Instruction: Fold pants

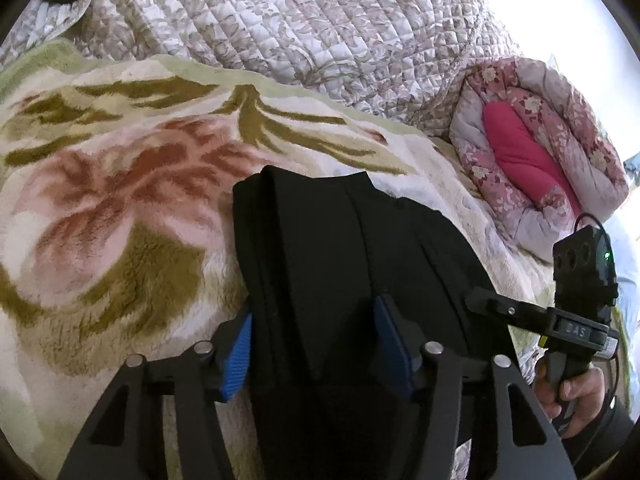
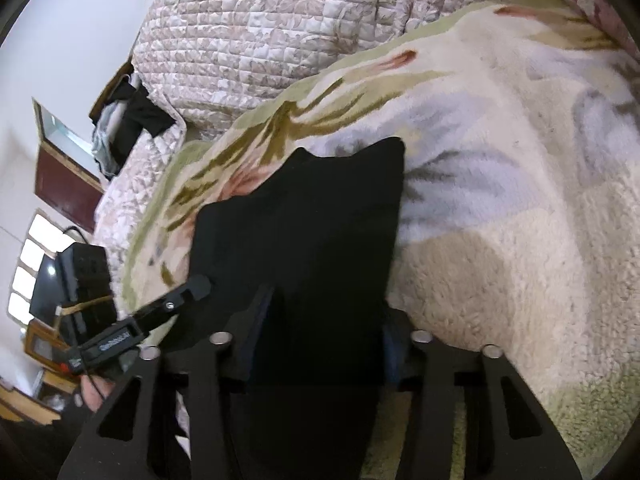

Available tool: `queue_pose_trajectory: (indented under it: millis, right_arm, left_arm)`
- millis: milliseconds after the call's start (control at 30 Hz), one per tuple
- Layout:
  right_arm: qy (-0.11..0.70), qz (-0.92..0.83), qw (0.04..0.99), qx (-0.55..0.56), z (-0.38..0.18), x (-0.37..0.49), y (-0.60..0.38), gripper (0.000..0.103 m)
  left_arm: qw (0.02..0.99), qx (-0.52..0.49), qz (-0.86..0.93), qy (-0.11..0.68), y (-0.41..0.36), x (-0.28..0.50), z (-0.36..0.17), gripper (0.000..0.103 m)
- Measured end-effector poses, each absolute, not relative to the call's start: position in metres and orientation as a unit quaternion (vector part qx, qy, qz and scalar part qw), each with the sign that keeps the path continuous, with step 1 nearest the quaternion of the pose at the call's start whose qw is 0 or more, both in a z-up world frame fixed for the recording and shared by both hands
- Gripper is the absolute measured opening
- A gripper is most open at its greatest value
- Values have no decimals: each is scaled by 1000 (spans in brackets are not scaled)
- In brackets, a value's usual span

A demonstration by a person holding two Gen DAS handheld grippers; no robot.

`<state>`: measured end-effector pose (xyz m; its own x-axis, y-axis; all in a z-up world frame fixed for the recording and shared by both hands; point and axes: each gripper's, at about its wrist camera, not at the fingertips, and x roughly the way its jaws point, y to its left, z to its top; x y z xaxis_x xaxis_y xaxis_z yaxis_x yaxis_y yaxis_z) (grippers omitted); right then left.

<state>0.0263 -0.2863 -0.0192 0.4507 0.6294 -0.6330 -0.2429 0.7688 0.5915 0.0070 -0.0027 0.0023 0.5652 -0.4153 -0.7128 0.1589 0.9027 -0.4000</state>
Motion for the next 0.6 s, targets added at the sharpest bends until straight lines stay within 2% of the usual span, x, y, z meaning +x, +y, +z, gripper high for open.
queue_pose_trajectory:
  millis: [133,233,367,467,600]
  right_arm:
    - [452,259,824,223,-21,26,-290,33]
    - [451,258,827,215,-21,28,-290,32]
    - [449,251,832,209,-20,32,-285,25]
    - [443,246,840,194,-13,27,-280,18]
    - [432,249,846,188,0,18,-276,17]
  left_arm:
    - [878,-128,-162,432,-7,1,8,46]
    - [882,-114,-157,430,-12,1,10,45]
    - [886,-104,-152,425,-15,2,13,40]
    - [891,-93,-153,417,-18,-2,20,33]
    - [895,-88,-159,407,-22,-7,32,25]
